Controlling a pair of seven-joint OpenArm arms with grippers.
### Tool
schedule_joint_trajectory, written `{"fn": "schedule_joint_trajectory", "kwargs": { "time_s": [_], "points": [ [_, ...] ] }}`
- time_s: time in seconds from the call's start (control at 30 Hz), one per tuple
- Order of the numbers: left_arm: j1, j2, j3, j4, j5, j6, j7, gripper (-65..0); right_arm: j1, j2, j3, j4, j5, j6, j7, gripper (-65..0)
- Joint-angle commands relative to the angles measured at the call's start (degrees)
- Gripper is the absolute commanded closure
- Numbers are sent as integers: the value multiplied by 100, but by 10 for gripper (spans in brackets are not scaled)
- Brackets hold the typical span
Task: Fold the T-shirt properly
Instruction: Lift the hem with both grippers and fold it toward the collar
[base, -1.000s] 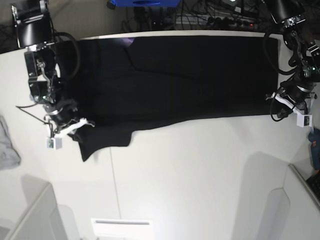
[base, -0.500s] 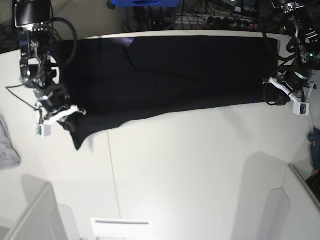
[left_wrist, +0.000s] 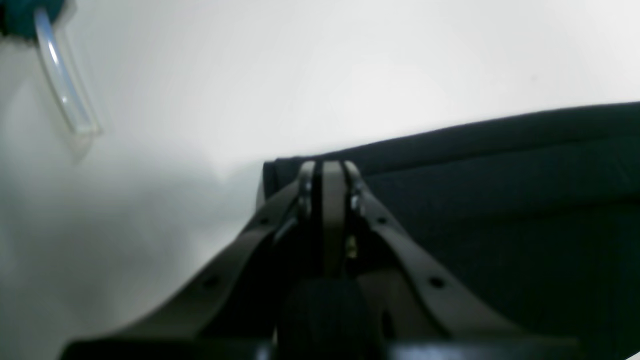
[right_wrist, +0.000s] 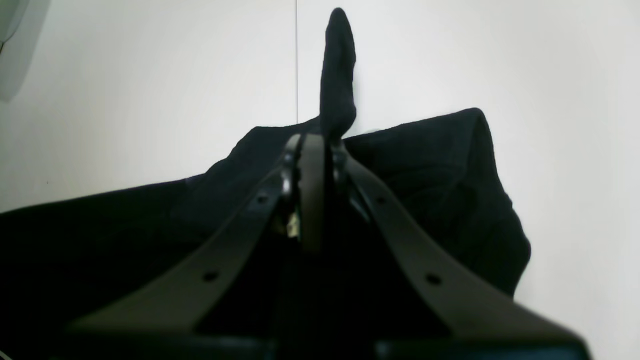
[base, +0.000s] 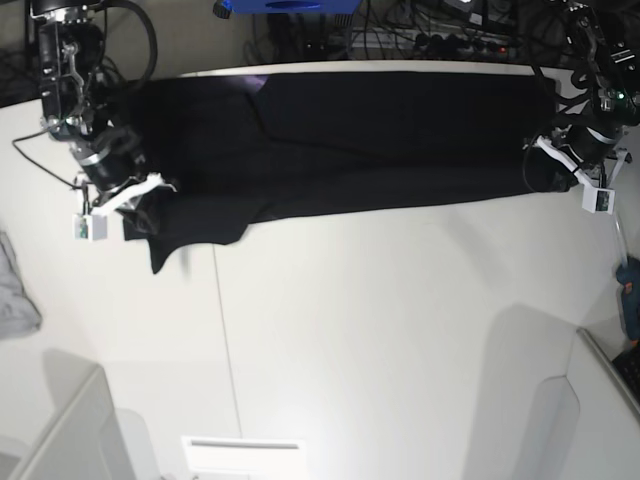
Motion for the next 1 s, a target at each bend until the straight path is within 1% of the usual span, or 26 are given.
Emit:
{"fn": "schedule_joint_trajectory", "kwargs": {
  "time_s": [0.0, 0.07, 0.2, 0.27, 0.37, 0.53, 0.8, 0.97],
  "points": [
    [42, -102, -58, 168, -45, -31, -121, 0, -31, 82, 91, 180, 24, 14, 143, 0],
    [112, -102, -58, 265, -45, -31, -121, 0, -180, 73, 267, 268, 24, 14, 143, 0],
    [235, -75, -321, 335, -45, -31, -121, 0, -462, -76, 583, 514, 32, 14, 126, 0],
    [262, -84, -348, 335, -45, -31, -121, 0, -558, -85, 689, 611, 32, 14, -33, 0],
    [279, -93, -339, 335, -45, -31, -104, 0, -673, -225, 715, 778, 32, 14, -226, 0],
    [393, -84, -330, 335, -45, -31, -121, 0, -928, -410, 715, 884, 32, 14, -367, 0],
    [490, -111, -339, 370, -45, -31, -121, 0, -1279, -436, 715, 980, 24, 14, -358, 0],
    [604, -111, -339, 379, -45, -31, -121, 0, -1578, -445, 1076, 980, 24, 14, -367, 0]
  ]
}}
